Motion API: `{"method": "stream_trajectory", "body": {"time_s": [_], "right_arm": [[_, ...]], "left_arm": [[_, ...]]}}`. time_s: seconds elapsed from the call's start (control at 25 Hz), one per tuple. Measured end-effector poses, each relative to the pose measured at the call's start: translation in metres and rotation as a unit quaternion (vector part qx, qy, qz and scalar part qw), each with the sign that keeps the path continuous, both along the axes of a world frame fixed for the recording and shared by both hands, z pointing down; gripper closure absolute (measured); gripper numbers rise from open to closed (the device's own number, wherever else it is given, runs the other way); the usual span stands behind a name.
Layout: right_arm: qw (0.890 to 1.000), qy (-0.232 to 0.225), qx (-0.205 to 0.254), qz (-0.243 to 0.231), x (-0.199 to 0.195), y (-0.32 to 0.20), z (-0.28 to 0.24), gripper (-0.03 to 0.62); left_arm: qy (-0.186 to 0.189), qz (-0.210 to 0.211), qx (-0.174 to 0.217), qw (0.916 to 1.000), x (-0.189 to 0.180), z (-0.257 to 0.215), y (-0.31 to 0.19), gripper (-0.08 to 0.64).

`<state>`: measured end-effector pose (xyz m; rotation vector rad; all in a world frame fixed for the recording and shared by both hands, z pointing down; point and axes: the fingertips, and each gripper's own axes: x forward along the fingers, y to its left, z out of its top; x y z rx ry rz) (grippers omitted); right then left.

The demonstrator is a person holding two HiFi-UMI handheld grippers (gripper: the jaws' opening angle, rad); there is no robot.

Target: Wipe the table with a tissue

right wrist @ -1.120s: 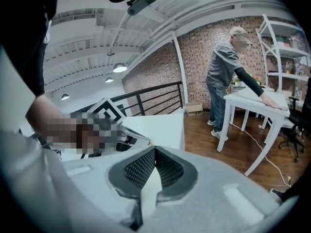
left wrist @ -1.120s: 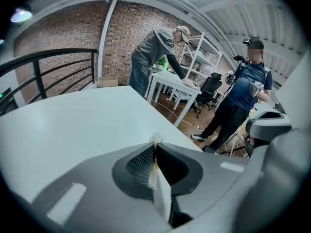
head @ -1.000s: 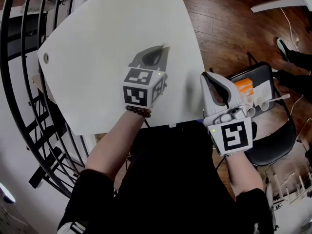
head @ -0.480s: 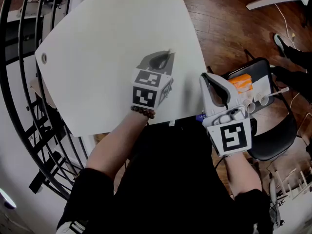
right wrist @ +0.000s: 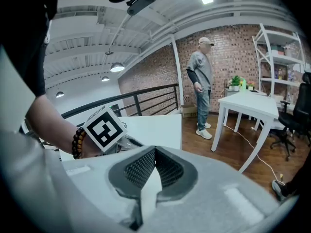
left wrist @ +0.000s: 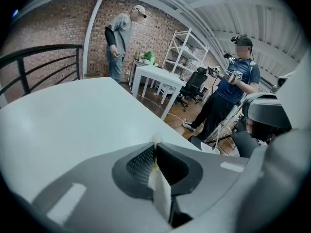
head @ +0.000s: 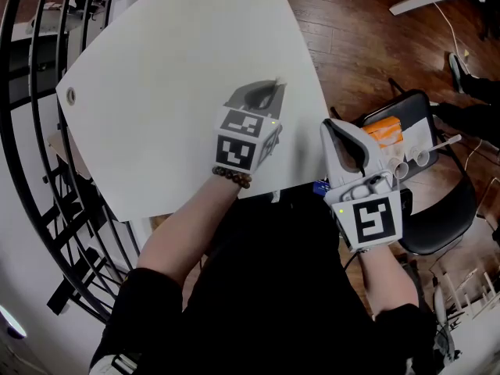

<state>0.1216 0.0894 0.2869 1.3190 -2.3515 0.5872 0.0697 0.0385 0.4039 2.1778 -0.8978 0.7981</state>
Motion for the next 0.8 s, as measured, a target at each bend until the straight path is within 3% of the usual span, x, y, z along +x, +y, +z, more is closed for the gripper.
{"method": "stream_trajectory", "body": {"time_s": [0.4, 0.8], "right_arm": [[0.999, 0.002, 0.021, -0.034, -0.026, 0.012, -0.010, 0.600], [0.996, -0.001, 0.041, -0.082, -0.095, 0.032, -0.035, 0.600]], "left_arm": [[0.009, -0.017, 0.031, 0.9993, -0.020, -0.023, 0.019, 0.529], [0.013, -0.064, 0.067, 0.9956, -0.096, -0.061, 0.049, 0.529]]}}
